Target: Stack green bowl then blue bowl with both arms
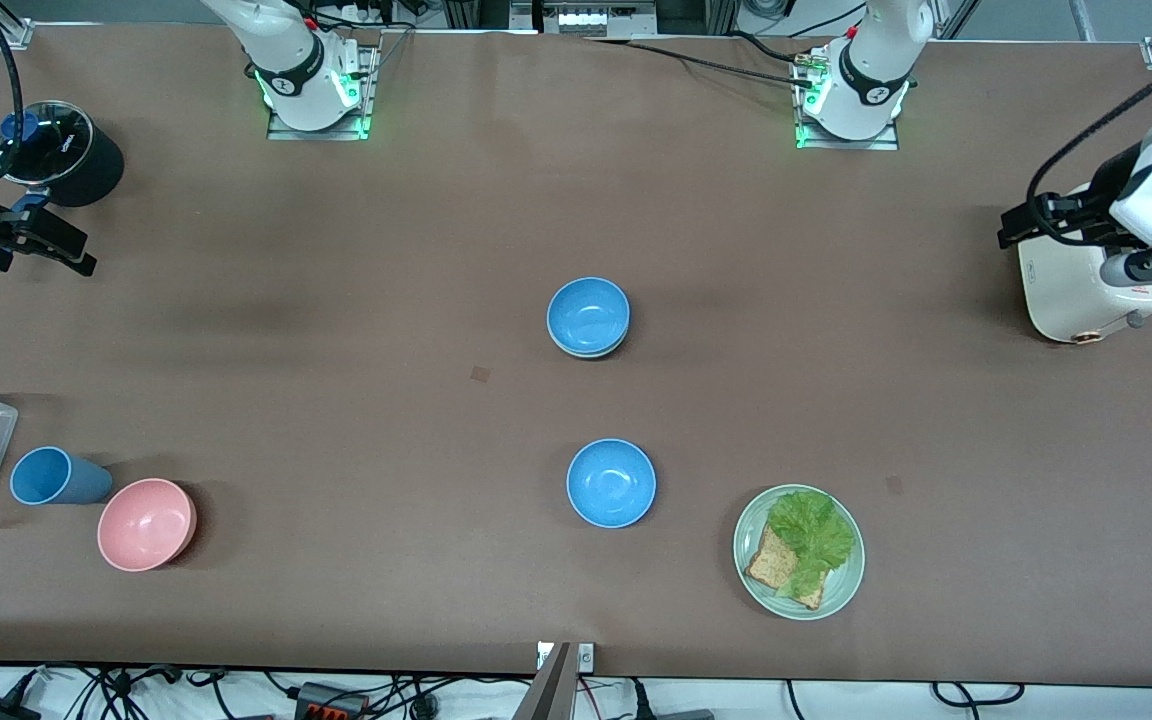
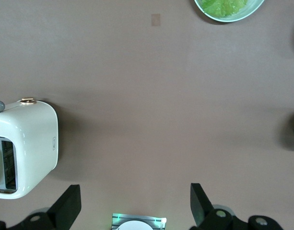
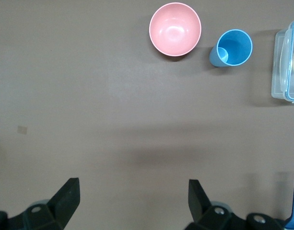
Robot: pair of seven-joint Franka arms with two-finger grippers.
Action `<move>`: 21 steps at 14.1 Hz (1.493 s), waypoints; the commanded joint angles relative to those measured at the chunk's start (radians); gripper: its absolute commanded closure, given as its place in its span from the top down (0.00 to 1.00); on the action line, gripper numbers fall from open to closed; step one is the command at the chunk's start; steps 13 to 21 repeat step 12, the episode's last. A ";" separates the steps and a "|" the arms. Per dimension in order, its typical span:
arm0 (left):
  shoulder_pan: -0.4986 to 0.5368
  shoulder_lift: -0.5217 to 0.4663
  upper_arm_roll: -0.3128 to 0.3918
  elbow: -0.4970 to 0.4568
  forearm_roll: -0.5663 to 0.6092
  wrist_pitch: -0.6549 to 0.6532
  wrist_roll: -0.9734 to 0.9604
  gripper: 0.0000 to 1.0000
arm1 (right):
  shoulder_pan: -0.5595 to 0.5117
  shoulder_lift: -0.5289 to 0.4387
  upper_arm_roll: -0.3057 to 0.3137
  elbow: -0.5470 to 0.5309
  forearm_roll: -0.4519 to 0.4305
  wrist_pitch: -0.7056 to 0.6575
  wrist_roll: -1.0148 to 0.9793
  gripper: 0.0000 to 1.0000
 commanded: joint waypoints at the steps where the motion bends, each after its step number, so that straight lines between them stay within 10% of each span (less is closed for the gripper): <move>1: -0.022 0.014 -0.008 0.031 -0.019 0.021 -0.006 1.00 | -0.006 0.002 0.009 0.013 -0.012 -0.016 -0.007 1.00; 21: -0.005 0.028 -0.059 0.034 -0.047 0.021 0.039 1.00 | -0.006 0.000 0.009 0.013 -0.012 -0.016 -0.009 1.00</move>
